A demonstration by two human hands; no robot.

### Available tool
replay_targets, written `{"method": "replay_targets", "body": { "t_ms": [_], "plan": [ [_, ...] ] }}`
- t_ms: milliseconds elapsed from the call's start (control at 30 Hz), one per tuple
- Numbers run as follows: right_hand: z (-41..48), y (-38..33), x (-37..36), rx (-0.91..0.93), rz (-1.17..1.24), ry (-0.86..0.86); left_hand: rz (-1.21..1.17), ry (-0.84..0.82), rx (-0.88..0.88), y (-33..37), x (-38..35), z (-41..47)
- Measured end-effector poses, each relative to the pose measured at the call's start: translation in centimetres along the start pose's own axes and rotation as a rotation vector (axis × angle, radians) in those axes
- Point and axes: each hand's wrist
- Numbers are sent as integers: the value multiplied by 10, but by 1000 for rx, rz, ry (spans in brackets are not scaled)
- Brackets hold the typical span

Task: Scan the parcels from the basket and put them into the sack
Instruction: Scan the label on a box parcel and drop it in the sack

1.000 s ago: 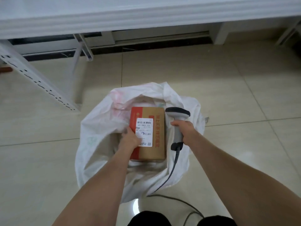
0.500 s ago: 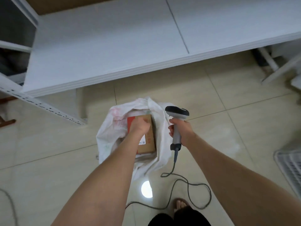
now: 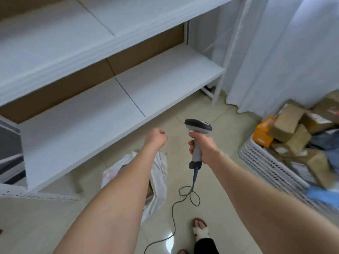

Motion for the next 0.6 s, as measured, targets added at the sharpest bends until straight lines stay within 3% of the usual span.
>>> {"method": "replay_targets", "body": {
  "t_ms": [400, 600],
  "plan": [
    [-113, -122, 187, 188, 272, 170, 154, -114, -400, 239, -45, -127],
    [-115, -165, 292, 179, 370, 181, 184, -135, -455, 341, -110, -161]
  ]
}}
Point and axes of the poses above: each hand's wrist, its own z-axis towards the middle knuckle, its own x-axis out of the back of the hand, y = z × x, and after that the axes turned 2 degrees about z, right-handed
